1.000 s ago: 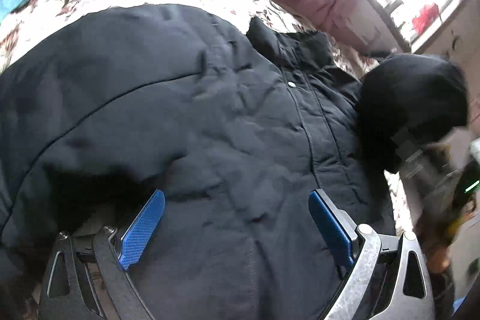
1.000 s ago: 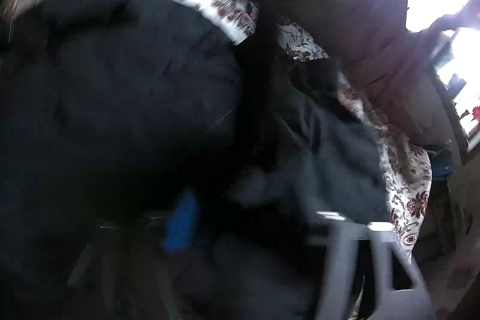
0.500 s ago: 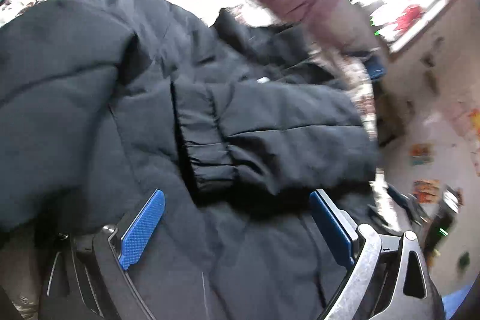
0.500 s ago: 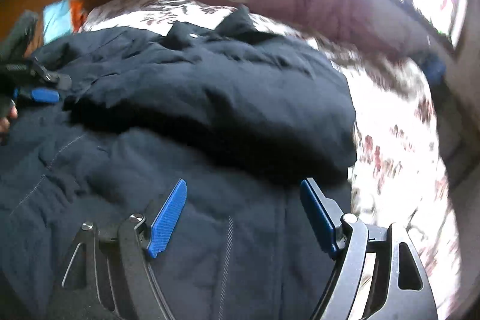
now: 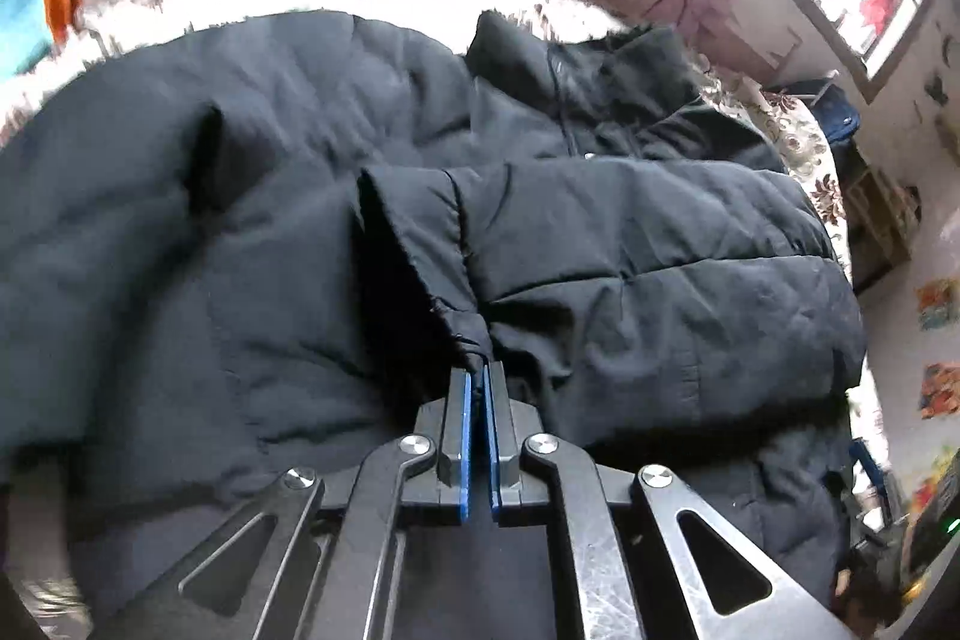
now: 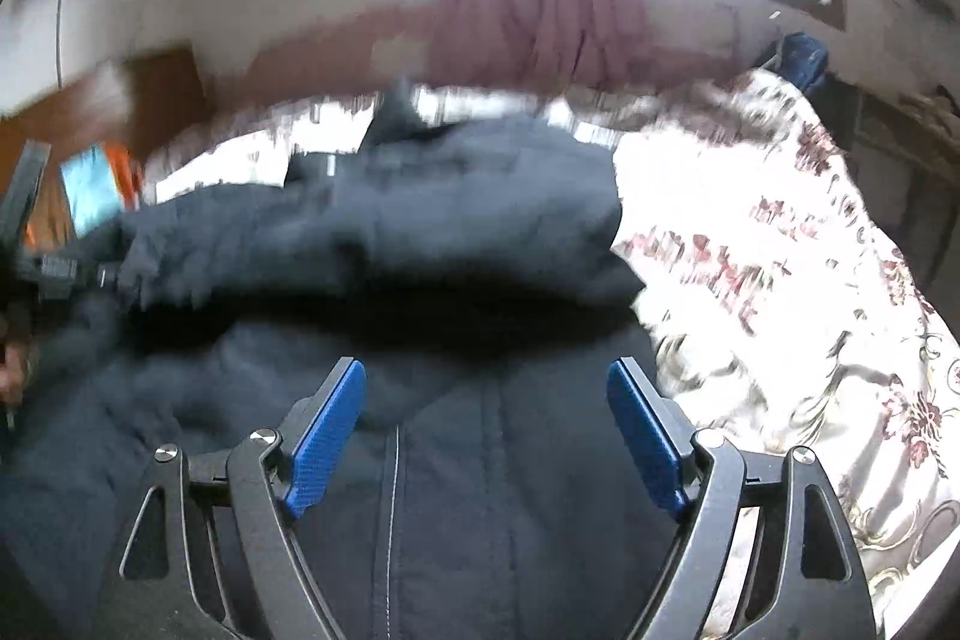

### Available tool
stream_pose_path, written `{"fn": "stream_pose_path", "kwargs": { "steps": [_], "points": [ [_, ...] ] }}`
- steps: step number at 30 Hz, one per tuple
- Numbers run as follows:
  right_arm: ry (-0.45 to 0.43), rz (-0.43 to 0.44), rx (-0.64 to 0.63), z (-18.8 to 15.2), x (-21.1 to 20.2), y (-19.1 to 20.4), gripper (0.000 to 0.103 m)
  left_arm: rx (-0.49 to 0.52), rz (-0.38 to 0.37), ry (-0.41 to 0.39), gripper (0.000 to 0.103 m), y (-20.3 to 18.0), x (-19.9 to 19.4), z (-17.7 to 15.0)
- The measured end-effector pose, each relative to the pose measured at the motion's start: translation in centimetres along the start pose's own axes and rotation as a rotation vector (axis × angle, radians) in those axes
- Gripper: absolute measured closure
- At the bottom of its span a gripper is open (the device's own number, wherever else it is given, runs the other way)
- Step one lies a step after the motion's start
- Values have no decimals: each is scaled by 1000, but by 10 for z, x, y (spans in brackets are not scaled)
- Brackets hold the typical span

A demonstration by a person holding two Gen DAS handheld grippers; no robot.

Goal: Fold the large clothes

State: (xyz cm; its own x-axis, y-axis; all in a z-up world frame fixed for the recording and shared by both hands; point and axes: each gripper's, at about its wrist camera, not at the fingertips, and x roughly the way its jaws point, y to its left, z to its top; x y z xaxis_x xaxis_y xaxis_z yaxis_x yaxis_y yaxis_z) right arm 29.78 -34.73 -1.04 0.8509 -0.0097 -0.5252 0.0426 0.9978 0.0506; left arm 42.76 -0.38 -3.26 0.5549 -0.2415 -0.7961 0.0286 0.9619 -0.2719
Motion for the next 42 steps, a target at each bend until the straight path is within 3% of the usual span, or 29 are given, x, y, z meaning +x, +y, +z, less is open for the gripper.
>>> {"fn": "stream_pose_path", "kwargs": {
  "steps": [2,6,7,9,11,16,23,26,29,31,34,35,36,38,39,42],
  "points": [
    [-48,-6,20,11,-6,-5,25,5,19,-65,99,5,-22,-5],
    [-12,32,40,42,17,2,27,-29,42,-121,99,22,-52,-24],
    [6,55,49,47,26,5,30,-21,53,-110,99,24,-51,-29],
    [45,109,64,58,49,15,46,12,60,-49,99,26,-39,-39],
    [96,118,56,64,76,27,49,38,73,-9,99,27,-31,-47],
    [242,73,14,44,135,51,49,35,93,6,99,29,-20,-51],
    [229,42,-16,30,143,64,49,119,131,26,98,23,-5,-60],
    [198,56,-3,31,136,61,45,93,97,9,98,28,-7,-62],
    [156,79,13,33,115,54,28,13,-7,-6,95,45,-18,-63],
    [142,62,21,35,101,55,25,-54,-76,-11,94,58,-27,-63],
    [142,47,14,35,81,63,25,-117,-125,-38,80,75,-47,-70],
    [152,53,4,36,75,67,24,-123,-160,-53,67,81,-57,-75],
    [165,58,-13,38,70,74,24,-123,-211,-69,46,86,-66,-81],
    [178,62,-52,41,60,90,24,-117,-260,-122,13,92,-83,-94],
    [183,69,-75,43,55,101,23,-114,-260,-180,7,96,-98,-106],
    [193,93,-132,48,42,136,23,-128,-269,-260,5,114,-123,-129]
  ]
}}
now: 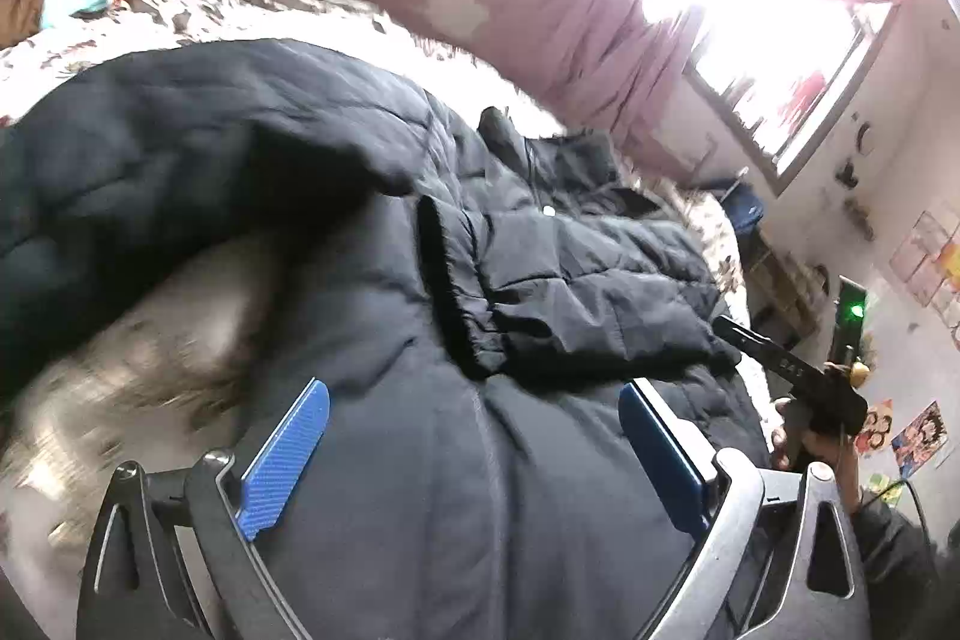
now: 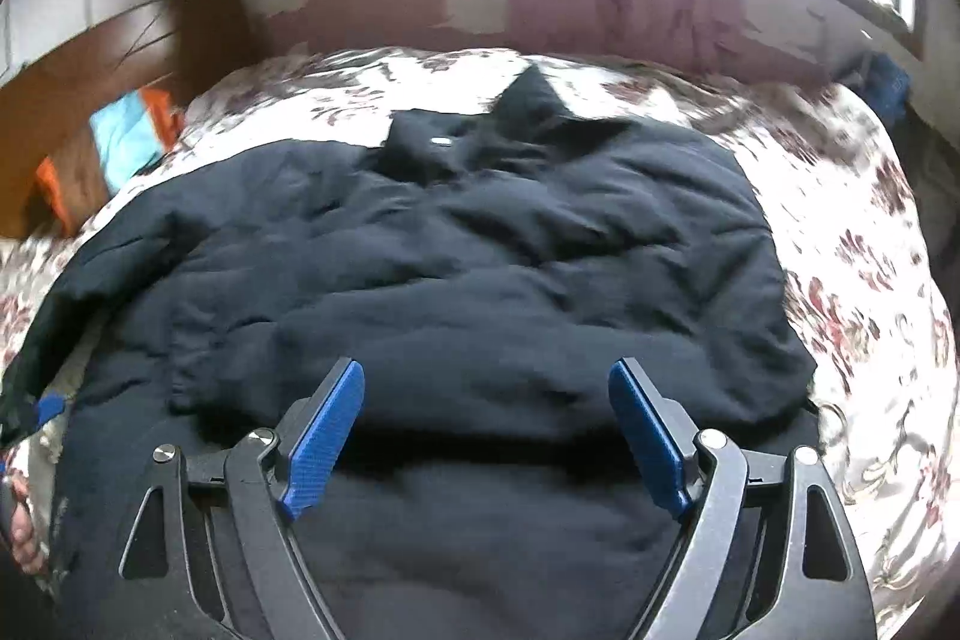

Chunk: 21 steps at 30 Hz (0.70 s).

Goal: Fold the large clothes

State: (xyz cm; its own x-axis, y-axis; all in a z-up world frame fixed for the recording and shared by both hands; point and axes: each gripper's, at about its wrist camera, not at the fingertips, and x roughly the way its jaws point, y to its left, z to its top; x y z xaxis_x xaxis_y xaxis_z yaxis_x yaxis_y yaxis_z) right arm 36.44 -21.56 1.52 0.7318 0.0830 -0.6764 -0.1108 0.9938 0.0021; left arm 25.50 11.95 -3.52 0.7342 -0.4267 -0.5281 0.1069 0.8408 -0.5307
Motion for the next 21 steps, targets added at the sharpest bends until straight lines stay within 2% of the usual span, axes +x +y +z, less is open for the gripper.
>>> {"fn": "stream_pose_path", "kwargs": {
  "steps": [3,5,9,11,13,17,21],
  "points": [
    [14,23,-35,9,0,38,23,-55,35,-41,5,19,-20,5],
    [20,24,-56,12,5,64,23,-141,52,-81,5,39,-34,16],
    [58,-2,-113,15,20,113,23,-507,30,-220,3,103,-61,7],
    [68,-24,-126,18,25,128,23,-641,47,-240,3,128,-66,1],
    [78,-37,-110,21,33,141,23,-743,33,-263,3,150,-71,-2],
    [110,-56,-42,23,55,154,23,-815,11,-321,3,172,-81,6],
    [164,-92,-11,13,85,163,23,-825,105,-389,5,188,-100,19]
  ]
}}
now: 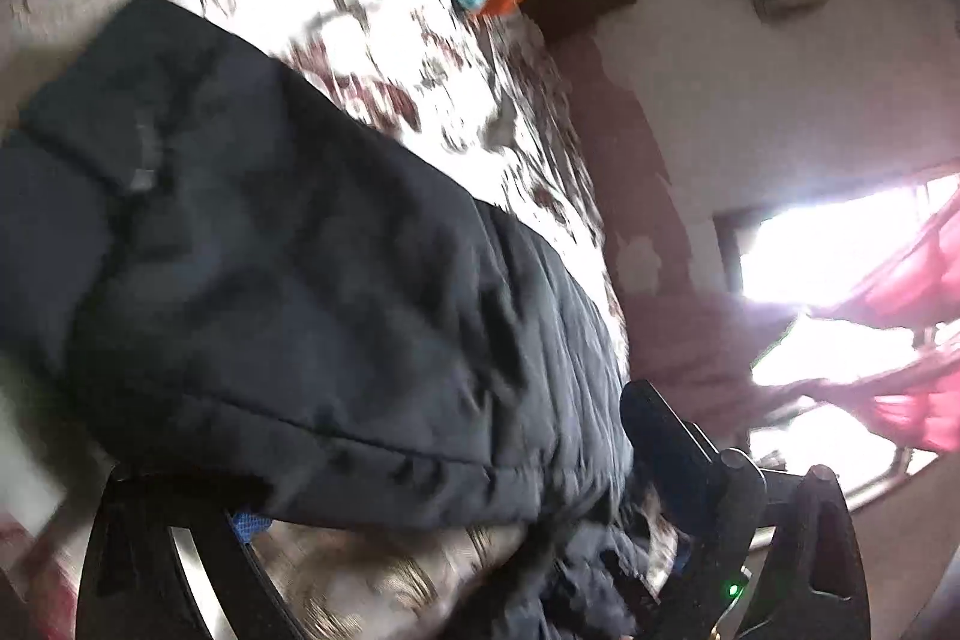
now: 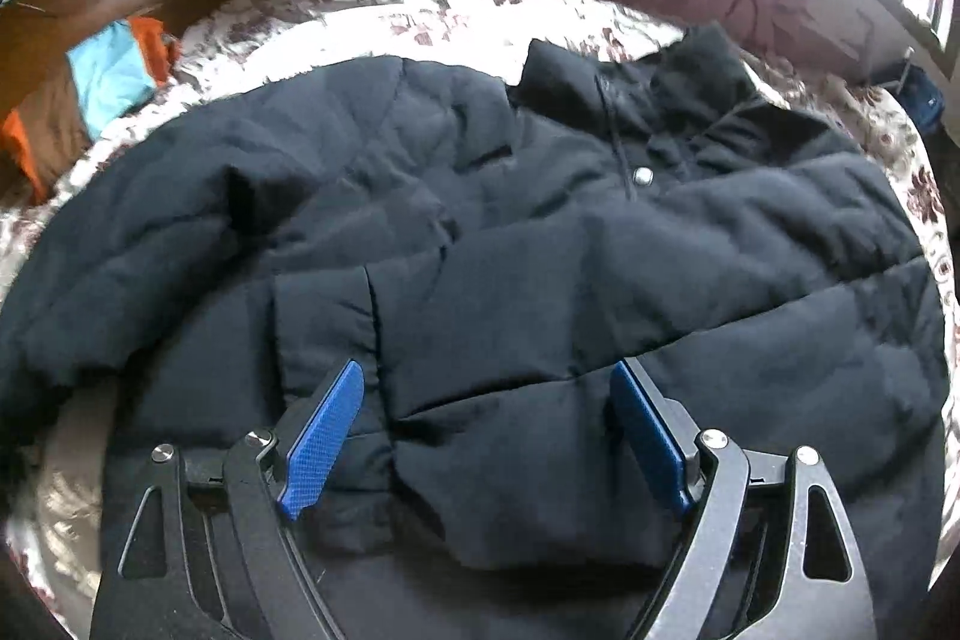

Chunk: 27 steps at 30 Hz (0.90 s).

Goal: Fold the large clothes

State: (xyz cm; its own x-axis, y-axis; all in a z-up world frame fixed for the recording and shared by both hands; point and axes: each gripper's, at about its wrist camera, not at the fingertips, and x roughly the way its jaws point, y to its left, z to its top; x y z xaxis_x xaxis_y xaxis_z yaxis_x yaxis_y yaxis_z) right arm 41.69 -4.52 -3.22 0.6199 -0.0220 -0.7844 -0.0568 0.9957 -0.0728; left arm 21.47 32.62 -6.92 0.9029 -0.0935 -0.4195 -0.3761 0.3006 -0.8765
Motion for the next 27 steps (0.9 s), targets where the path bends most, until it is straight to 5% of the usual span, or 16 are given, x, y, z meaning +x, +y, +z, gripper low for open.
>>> {"fn": "stream_pose_path", "kwargs": {
  "steps": [2,6,8,12,19,27],
  "points": [
    [22,-32,-27,-5,11,8,23,-6,21,-32,16,4,-2,7],
    [23,-62,-59,-10,15,15,22,11,63,-88,71,10,-7,27],
    [20,-50,-51,-10,13,15,22,35,55,-106,88,8,-6,35],
    [-14,15,-2,-13,-3,4,22,123,-22,-171,94,-8,-18,48],
    [-101,149,45,-31,-60,-42,22,491,-149,-273,95,-75,-45,32],
    [-208,101,26,-58,-107,-116,22,858,-248,-235,95,-201,-71,-32]
  ]
}}
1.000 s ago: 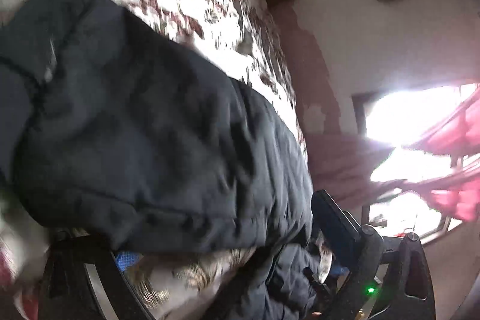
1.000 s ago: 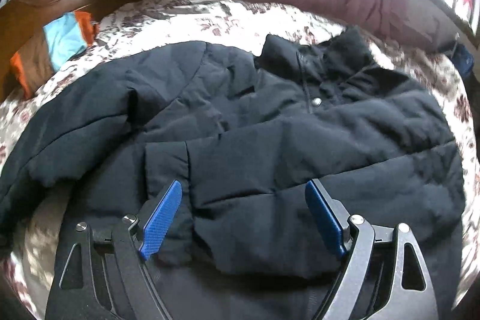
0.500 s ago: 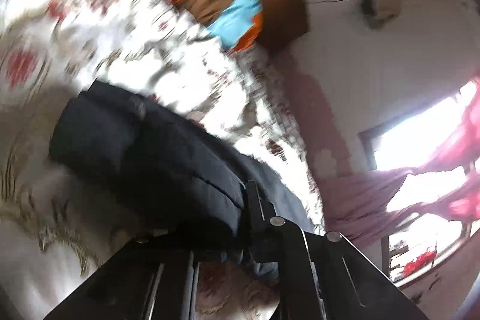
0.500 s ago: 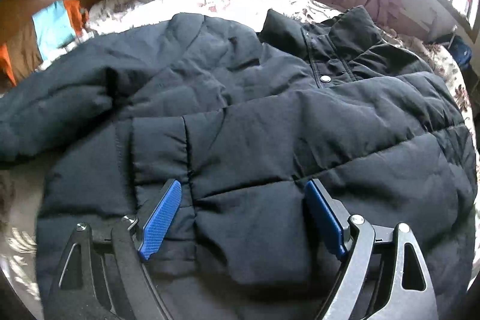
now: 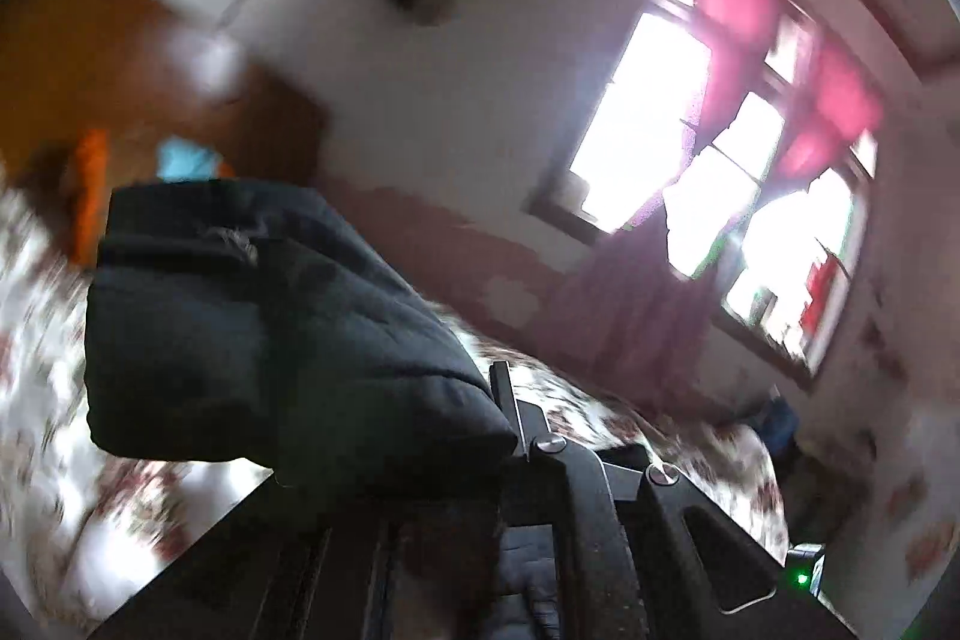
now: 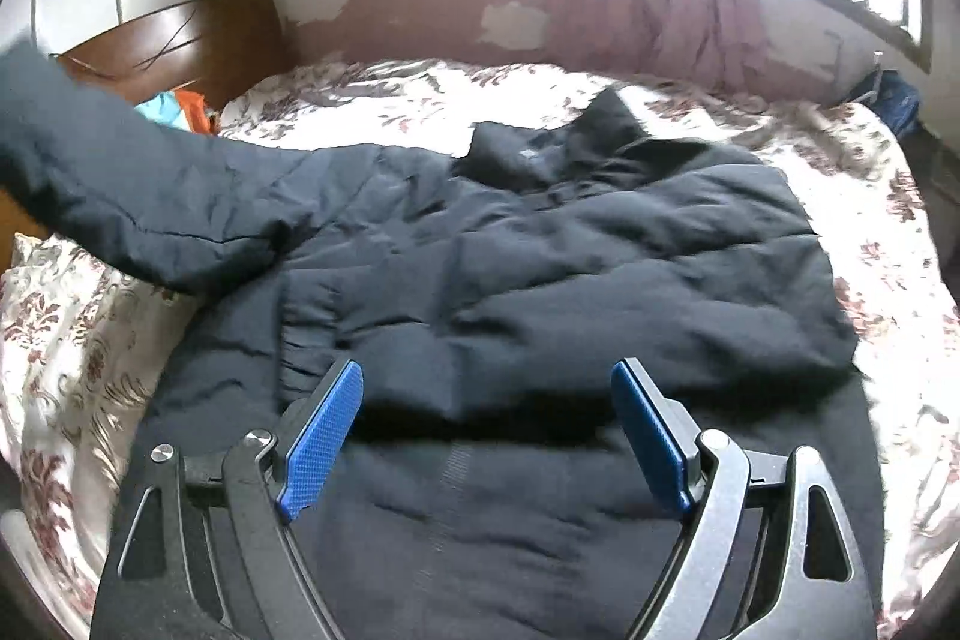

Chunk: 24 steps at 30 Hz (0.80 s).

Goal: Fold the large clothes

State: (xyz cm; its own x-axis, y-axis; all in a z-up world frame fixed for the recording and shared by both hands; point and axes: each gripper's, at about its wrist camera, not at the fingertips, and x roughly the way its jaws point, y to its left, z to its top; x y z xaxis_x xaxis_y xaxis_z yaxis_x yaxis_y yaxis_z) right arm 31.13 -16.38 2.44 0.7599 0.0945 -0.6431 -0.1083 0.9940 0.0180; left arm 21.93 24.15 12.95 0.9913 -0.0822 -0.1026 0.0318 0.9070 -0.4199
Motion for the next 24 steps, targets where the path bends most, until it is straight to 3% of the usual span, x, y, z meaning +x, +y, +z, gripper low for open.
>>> {"fn": "stream_pose_path", "kwargs": {
  "steps": [5,11,14,17,21,24],
  "points": [
    [-37,-44,51,-17,-22,-50,22,197,-117,61,95,-99,26,9],
    [-53,-66,169,-38,-39,-113,22,366,-233,216,94,-202,55,-35],
    [-64,-63,233,-52,-48,-137,22,367,-315,356,94,-231,73,-72],
    [-66,-46,310,-68,-54,-161,22,278,-435,540,93,-239,96,-115],
    [-51,61,440,-85,-49,-186,22,234,-477,746,84,-242,119,-169],
    [-56,144,515,-93,-43,-193,22,240,-483,839,77,-241,125,-197]
  ]
}}
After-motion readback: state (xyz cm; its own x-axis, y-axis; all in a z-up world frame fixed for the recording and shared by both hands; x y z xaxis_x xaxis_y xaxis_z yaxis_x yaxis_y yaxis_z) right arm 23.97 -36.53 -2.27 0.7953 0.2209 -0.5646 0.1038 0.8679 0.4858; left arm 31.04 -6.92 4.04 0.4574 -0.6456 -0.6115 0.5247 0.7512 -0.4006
